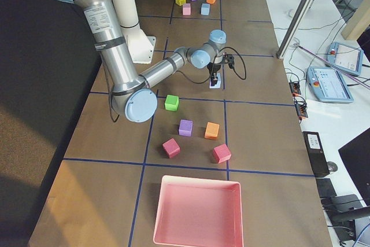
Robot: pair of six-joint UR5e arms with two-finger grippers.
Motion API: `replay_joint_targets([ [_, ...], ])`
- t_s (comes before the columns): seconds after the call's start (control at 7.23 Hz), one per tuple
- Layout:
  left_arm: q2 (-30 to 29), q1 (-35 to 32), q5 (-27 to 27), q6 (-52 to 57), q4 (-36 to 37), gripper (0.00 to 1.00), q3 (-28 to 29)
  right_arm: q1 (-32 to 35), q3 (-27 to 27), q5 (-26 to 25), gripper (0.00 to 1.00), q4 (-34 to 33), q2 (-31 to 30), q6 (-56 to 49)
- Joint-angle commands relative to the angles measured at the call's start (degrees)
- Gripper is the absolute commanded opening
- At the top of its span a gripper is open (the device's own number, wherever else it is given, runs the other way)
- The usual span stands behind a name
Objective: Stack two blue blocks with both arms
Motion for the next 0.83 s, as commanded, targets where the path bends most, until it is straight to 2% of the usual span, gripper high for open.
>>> replay_joint_targets([
  [0.0, 0.1, -0.1, 0.0, 0.0, 0.0, 1.00, 0.0, -8.8, -10.7, -7.4, 0.10, -3.5, 18.6, 17.5],
  [0.14, 0.1, 0.0, 0.1, 0.0, 0.0, 1.00, 0.0, -11.7, -18.4, -9.9, 0.10, -3.0, 25.4, 21.2],
  [0.28, 0.1, 0.0, 0.1, 0.0, 0.0, 1.00, 0.0, -13.3, -22.0, -10.7, 0.11, -2.9, 28.2, 22.5],
  [0.41, 0.2, -0.1, 0.1, 0.0, 0.0, 1.00, 0.0, -14.4, -22.3, -12.6, 0.14, -2.7, 28.5, 23.2],
  [0.55, 0.2, -0.1, 0.1, 0.0, 0.0, 1.00, 0.0, -14.7, -22.6, -12.6, 0.34, -2.1, 28.1, 22.7],
  [0.69, 0.2, -0.1, 0.1, 0.0, 0.0, 1.00, 0.0, -15.6, -23.2, -14.0, 0.97, -2.0, 28.1, 22.9],
])
